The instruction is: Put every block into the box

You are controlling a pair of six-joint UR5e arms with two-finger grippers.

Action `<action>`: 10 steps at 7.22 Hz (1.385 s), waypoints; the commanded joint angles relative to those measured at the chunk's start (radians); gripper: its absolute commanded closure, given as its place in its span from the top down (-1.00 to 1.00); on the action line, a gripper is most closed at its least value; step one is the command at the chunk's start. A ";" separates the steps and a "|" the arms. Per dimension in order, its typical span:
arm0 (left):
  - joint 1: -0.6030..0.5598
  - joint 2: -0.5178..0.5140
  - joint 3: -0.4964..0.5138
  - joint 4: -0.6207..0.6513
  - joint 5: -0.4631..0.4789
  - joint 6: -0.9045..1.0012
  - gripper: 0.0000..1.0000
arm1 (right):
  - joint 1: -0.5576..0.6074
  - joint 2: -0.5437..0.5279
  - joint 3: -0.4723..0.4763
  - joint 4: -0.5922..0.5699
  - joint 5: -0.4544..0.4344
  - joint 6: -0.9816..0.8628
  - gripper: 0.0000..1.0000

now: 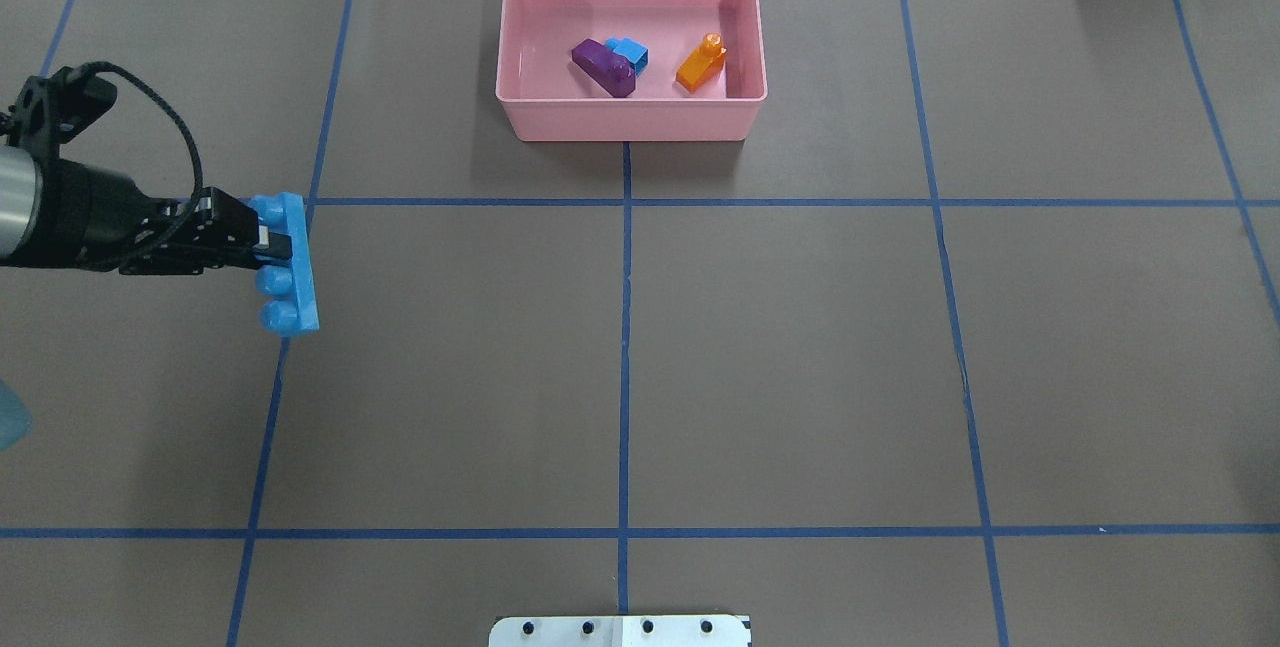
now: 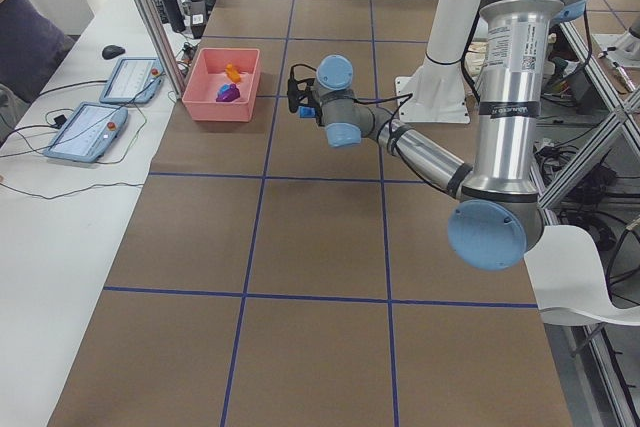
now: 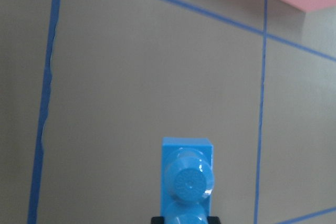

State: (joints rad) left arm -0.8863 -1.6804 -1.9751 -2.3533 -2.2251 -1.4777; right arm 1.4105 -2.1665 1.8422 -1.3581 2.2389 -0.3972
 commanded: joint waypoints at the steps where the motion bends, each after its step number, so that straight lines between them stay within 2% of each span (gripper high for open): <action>1: -0.023 -0.184 0.074 0.101 0.004 -0.053 -1.00 | -0.001 -0.091 -0.001 0.004 -0.002 -0.103 1.00; 2: -0.036 -0.247 0.094 0.152 0.015 -0.055 -1.00 | -0.001 -0.117 -0.006 0.004 0.002 -0.139 1.00; 3: -0.036 -0.313 0.134 0.160 0.047 -0.058 -1.00 | -0.001 -0.119 -0.068 0.016 0.001 -0.173 1.00; 4: -0.034 -0.431 0.203 0.158 0.085 -0.178 -1.00 | -0.002 -0.119 -0.122 0.063 0.001 -0.190 1.00; 5: -0.034 -0.585 0.323 0.158 0.150 -0.261 -1.00 | -0.002 -0.116 -0.167 0.101 -0.001 -0.193 1.00; 7: 0.024 -0.753 0.579 0.135 0.337 -0.296 -1.00 | -0.004 -0.115 -0.202 0.126 -0.002 -0.193 1.00; 9: 0.079 -0.962 0.948 -0.005 0.570 -0.332 -1.00 | -0.005 -0.108 -0.209 0.128 -0.011 -0.196 1.00; 10: 0.087 -1.008 1.075 -0.062 0.611 -0.357 -1.00 | -0.005 -0.107 -0.209 0.128 -0.015 -0.198 1.00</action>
State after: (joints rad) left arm -0.8159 -2.6117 -1.0708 -2.3435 -1.6920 -1.8072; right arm 1.4057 -2.2758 1.6356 -1.2313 2.2294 -0.5931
